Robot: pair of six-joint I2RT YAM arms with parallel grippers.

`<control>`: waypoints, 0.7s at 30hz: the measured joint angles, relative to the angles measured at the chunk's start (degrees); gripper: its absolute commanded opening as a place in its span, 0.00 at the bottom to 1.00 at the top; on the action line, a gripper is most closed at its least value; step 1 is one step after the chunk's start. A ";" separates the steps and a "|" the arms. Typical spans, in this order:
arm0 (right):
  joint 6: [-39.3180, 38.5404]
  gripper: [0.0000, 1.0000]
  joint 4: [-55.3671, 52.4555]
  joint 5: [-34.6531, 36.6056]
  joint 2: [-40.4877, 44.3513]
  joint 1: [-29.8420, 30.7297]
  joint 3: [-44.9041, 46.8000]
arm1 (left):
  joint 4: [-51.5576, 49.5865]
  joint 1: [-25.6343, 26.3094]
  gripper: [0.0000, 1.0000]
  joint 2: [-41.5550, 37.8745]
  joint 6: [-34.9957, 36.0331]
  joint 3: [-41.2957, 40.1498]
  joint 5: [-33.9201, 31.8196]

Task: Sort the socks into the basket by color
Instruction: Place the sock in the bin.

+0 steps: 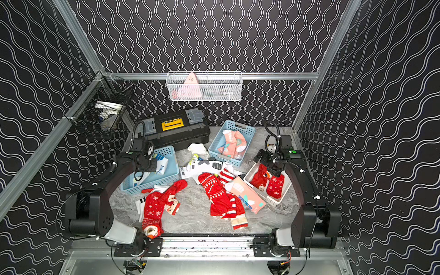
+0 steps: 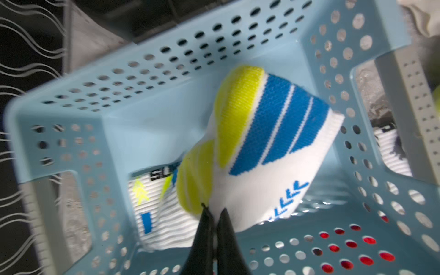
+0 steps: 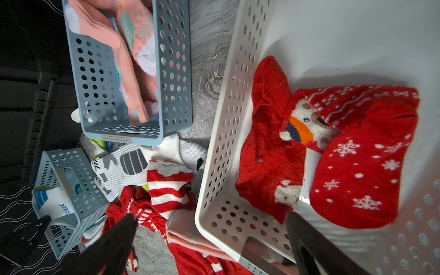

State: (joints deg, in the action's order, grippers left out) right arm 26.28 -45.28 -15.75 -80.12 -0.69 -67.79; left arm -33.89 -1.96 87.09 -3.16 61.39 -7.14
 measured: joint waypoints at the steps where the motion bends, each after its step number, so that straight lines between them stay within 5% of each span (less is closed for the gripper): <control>1: 0.00 1.00 0.00 0.00 0.00 0.00 0.00 | 0.20 0.00 0.00 0.22 -0.31 -0.42 0.63; 4: 0.00 1.00 -0.02 0.02 0.00 0.07 0.00 | 0.94 0.00 0.05 0.74 -1.92 -1.36 2.43; 14: 0.00 1.00 -0.35 0.13 0.02 0.07 -0.83 | 1.70 0.00 0.47 0.63 -5.84 -1.73 6.62; 21: -0.02 1.00 -1.03 0.96 0.33 0.15 -2.12 | 1.29 0.04 0.56 -1.92 -7.30 1.09 9.27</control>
State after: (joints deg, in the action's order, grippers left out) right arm 26.26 -46.30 -14.79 -79.79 -0.54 -69.91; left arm -32.60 -1.91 85.17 -10.46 62.48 2.13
